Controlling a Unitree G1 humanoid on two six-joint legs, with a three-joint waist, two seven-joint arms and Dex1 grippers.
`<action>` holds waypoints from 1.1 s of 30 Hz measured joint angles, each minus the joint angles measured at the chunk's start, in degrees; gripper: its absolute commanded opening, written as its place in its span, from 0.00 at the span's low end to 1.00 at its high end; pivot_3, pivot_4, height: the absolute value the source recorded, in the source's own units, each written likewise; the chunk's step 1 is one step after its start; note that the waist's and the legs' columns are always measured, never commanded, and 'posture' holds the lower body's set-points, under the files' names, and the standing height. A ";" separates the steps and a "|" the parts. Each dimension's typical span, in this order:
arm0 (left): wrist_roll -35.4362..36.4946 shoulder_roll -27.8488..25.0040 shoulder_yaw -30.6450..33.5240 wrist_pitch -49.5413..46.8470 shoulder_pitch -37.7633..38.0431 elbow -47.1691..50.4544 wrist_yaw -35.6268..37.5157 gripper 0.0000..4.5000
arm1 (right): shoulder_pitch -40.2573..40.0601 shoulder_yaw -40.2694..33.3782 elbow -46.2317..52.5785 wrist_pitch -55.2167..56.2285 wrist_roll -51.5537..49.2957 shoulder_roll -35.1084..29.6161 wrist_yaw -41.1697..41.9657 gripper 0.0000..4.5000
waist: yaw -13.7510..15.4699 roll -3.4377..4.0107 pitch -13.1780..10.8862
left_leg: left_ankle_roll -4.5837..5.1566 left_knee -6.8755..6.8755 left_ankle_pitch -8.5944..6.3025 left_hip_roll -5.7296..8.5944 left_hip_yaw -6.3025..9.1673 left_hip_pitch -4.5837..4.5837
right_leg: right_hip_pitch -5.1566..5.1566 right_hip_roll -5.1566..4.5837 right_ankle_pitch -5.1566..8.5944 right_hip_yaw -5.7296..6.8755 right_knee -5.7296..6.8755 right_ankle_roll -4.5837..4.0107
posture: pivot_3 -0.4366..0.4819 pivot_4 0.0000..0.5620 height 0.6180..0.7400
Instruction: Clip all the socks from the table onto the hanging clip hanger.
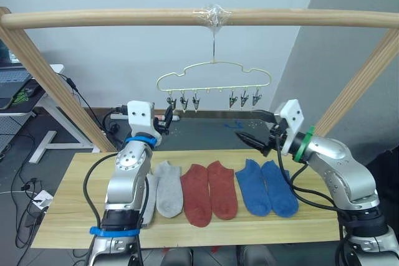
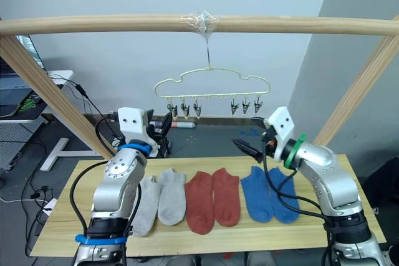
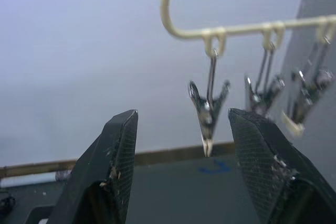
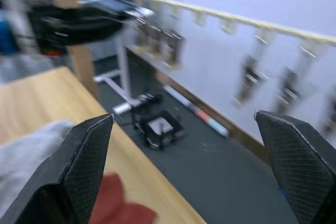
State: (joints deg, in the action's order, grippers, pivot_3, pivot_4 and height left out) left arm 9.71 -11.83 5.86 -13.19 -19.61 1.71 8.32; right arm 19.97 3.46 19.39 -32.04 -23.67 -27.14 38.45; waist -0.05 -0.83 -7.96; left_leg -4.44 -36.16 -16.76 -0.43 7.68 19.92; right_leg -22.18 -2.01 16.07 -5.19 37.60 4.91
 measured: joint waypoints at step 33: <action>-2.94 0.37 -0.66 10.74 -8.09 -13.65 2.38 0.63 | 3.84 0.69 4.24 -8.36 -3.48 0.71 -0.14 1.00 | -0.24 -0.15 -1.47 | 0.00 0.01 0.00 0.03 0.10 0.11 | -0.09 -0.06 -0.01 0.13 0.01 0.00 | 0.51 0.29 1.00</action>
State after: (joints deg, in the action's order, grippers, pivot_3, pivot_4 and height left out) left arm 6.77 -11.46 5.20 -2.45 -27.70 -11.93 10.70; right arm 23.81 4.15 23.63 -40.39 -27.15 -26.42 38.32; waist -0.30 -0.98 -9.43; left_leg -4.44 -36.15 -16.76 -0.40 7.78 20.03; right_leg -22.27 -2.06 16.06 -5.06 37.61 4.91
